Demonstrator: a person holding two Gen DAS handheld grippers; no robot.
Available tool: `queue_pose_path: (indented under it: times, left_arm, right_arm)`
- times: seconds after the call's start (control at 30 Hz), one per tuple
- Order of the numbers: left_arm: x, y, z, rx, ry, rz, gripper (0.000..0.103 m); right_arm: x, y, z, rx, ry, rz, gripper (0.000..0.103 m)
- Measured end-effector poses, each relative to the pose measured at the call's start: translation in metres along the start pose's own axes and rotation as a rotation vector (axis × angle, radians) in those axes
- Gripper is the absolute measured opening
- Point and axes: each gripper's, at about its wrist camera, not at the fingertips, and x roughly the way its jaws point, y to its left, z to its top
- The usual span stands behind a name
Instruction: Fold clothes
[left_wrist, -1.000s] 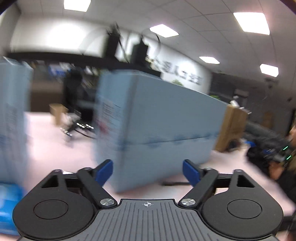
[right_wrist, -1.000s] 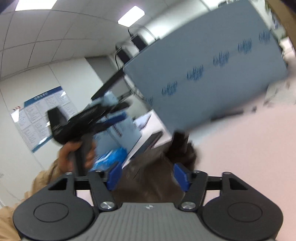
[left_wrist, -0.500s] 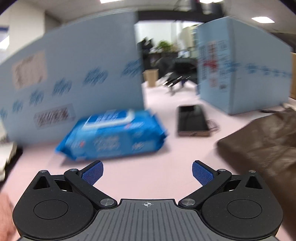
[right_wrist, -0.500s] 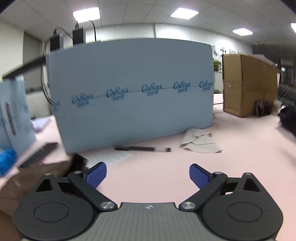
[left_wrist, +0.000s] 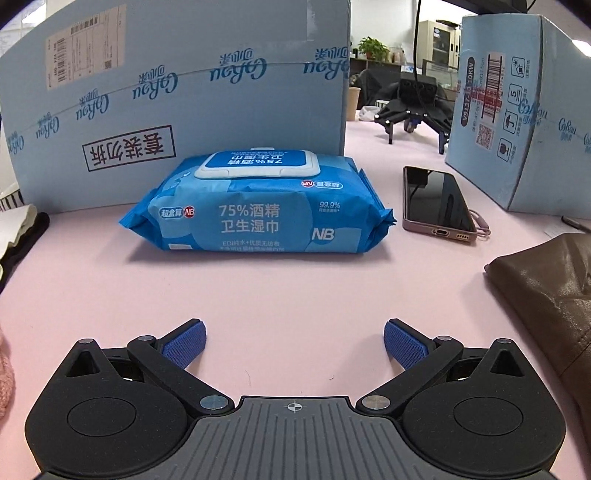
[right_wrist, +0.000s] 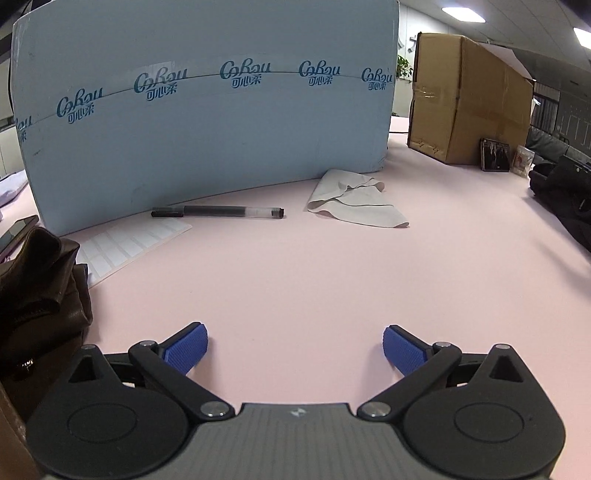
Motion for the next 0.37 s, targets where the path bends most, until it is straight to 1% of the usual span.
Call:
queue_pose_path:
  times: [0.37]
  left_arm:
    - [0.001, -0.0021, 0.0005, 0.005, -0.002, 0.003, 0.103]
  right_arm:
    - [0.0035, -0.002, 0.0035, 0.001, 0.0, 0.004, 0.103]
